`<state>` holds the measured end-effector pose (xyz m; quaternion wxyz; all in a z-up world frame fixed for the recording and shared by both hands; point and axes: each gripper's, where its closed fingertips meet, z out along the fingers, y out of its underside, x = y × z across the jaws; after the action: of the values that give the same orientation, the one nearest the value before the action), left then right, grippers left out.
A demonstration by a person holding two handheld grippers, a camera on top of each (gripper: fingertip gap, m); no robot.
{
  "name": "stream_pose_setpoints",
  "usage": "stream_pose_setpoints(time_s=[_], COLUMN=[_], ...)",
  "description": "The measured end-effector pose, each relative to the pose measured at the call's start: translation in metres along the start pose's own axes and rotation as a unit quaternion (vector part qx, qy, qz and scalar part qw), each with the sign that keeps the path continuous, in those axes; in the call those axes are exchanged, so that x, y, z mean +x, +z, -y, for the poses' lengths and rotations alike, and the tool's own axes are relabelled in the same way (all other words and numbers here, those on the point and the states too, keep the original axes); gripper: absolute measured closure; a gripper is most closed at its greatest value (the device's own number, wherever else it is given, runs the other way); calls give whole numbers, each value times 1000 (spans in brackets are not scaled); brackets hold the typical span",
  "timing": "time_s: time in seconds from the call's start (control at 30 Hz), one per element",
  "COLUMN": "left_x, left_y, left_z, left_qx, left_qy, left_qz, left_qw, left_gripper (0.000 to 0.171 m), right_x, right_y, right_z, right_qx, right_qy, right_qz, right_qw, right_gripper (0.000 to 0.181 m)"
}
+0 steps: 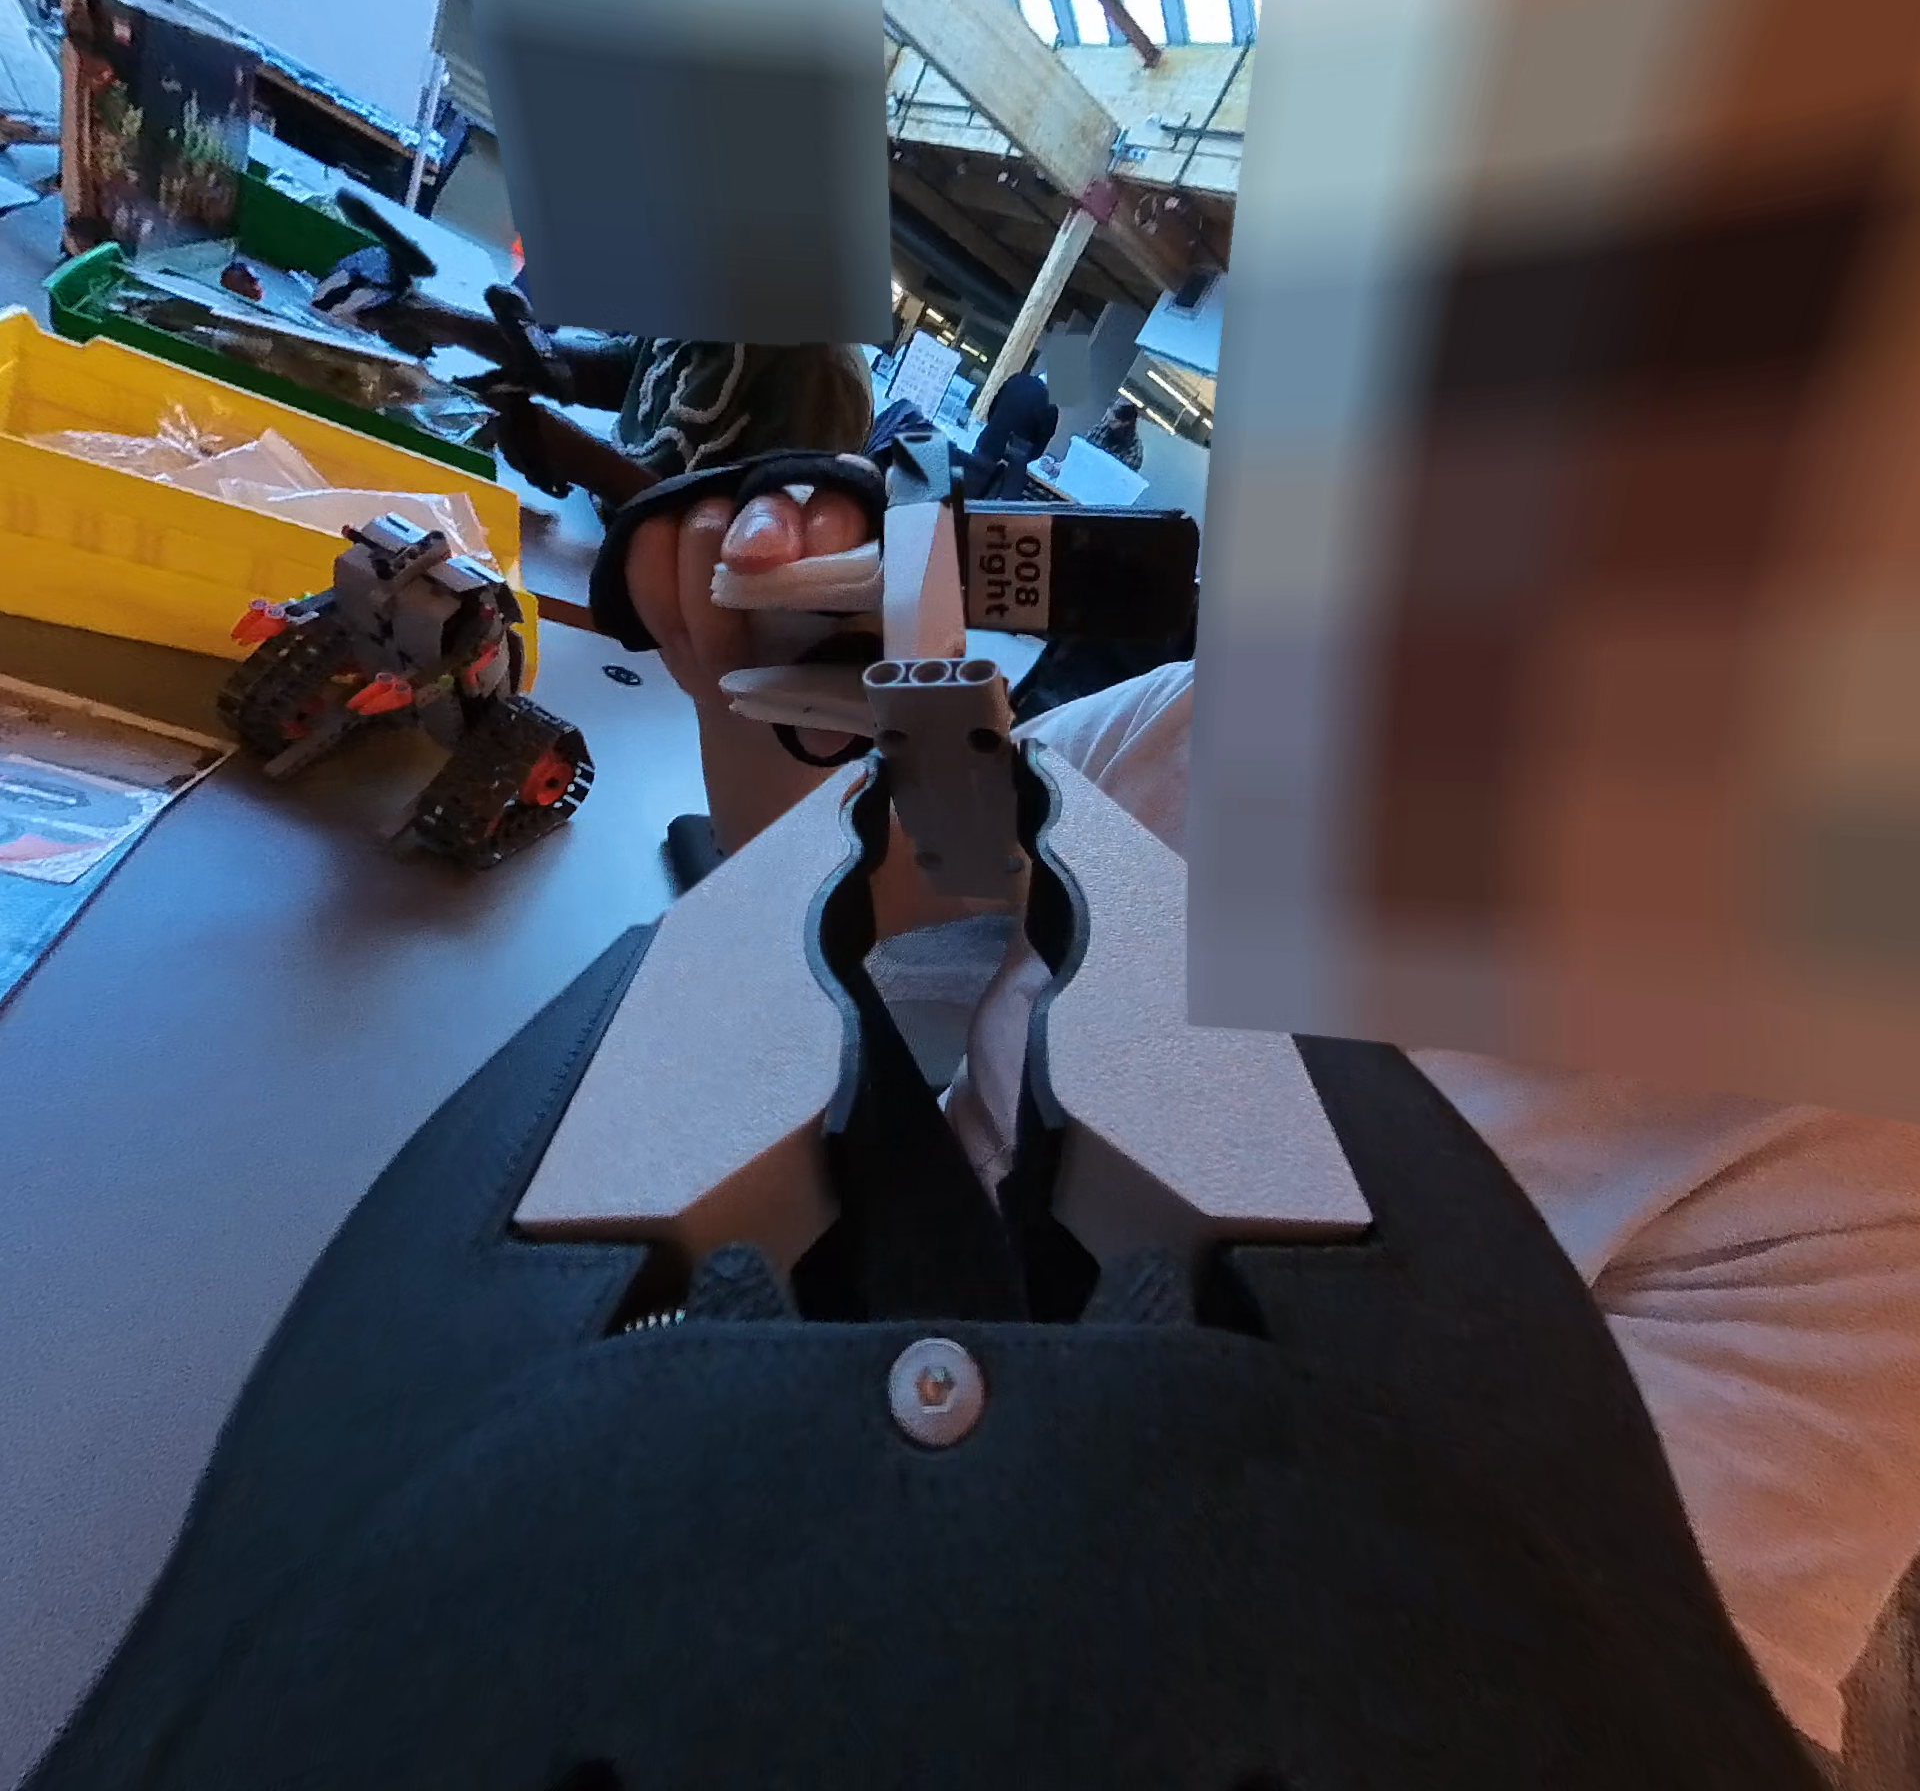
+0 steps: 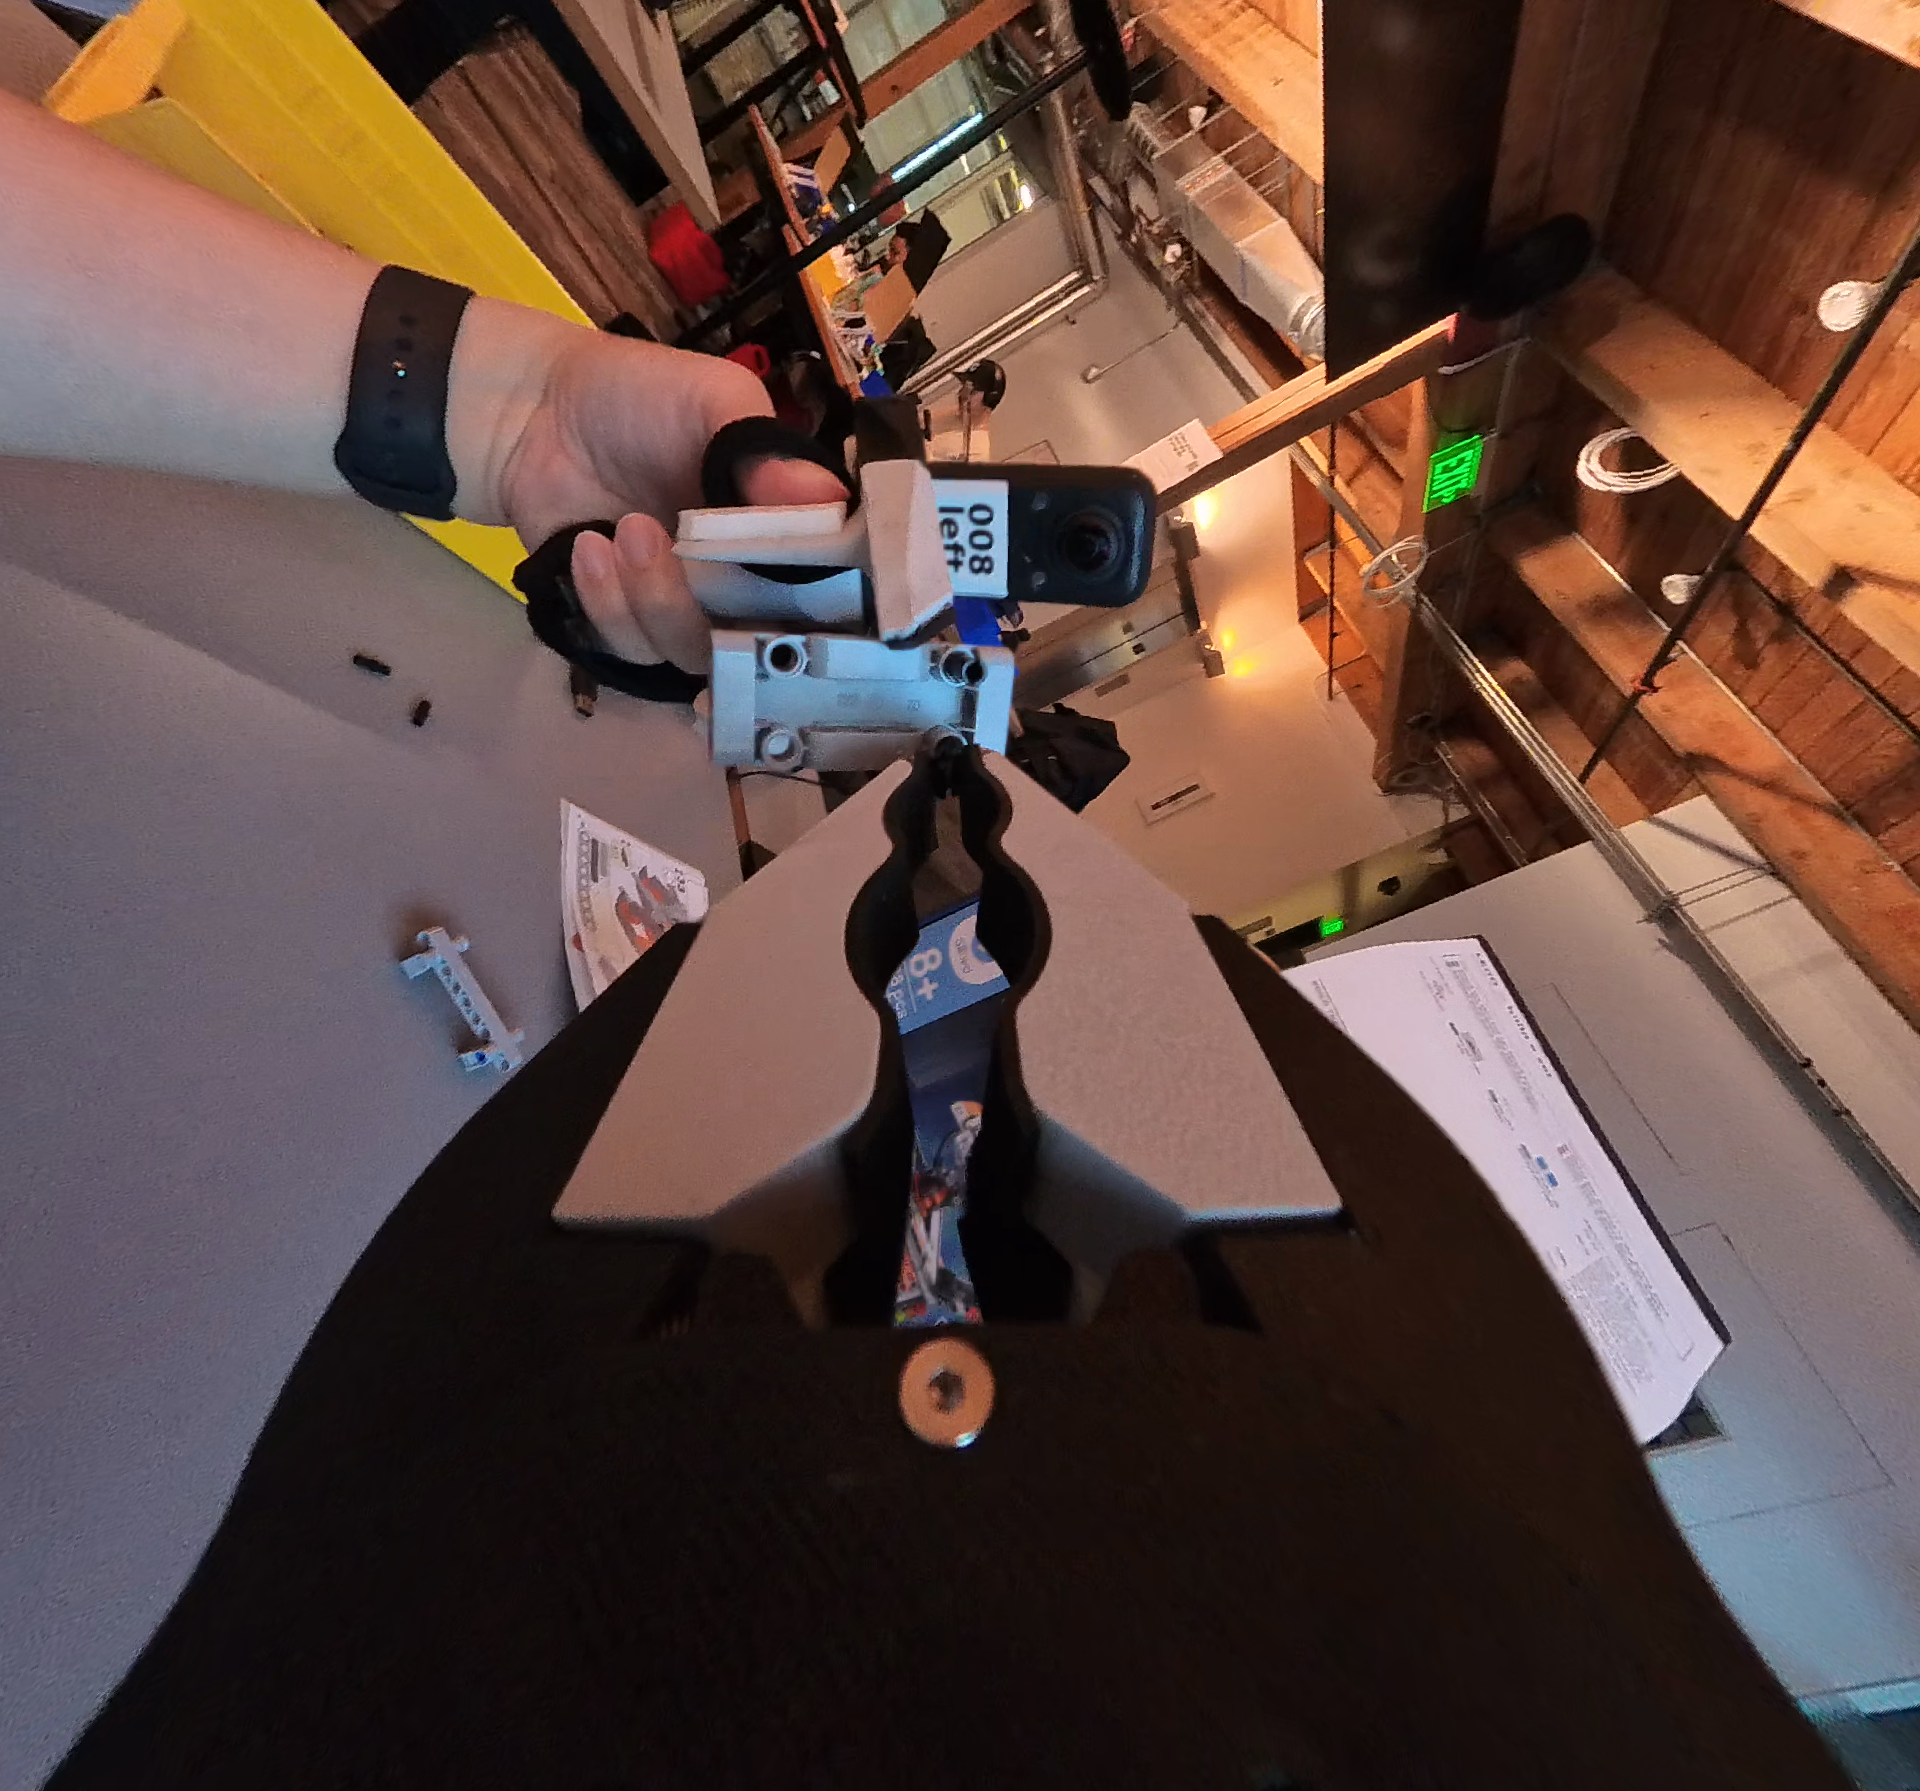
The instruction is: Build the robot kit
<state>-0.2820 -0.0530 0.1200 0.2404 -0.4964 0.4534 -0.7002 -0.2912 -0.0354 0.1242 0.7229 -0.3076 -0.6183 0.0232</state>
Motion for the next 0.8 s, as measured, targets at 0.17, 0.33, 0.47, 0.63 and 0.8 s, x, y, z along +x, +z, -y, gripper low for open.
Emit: stream_pose_setpoints(time_s=[0.17, 0.33, 0.47, 0.63, 0.8], left_x=[-7, -10, -12, -17, -20], left_y=[-2, -2, 0, 3, 5], left_z=[-11, -27, -42, -53, -63], left_qx=[-35, -81, -123, -151, -175], left_qy=[-2, -6, -14, -22, -32], left_qz=[30, 43, 43, 45, 48], left_qw=[999, 996, 991, 987, 983], left_gripper=[151, 150, 150, 150, 150], right_x=[-12, -27, -42, -52, -61], right_y=[2, 0, -4, -8, -12], right_z=[-7, -10, -11, -16, -19], right_qx=[-21, -19, -17, -28, -39], right_qy=[-2, 6, 17, 19, 18], right_qz=[36, 88, 140, 176, 207], right_qw=[999, 996, 990, 984, 977], right_gripper=[178, 177, 178, 177, 177])
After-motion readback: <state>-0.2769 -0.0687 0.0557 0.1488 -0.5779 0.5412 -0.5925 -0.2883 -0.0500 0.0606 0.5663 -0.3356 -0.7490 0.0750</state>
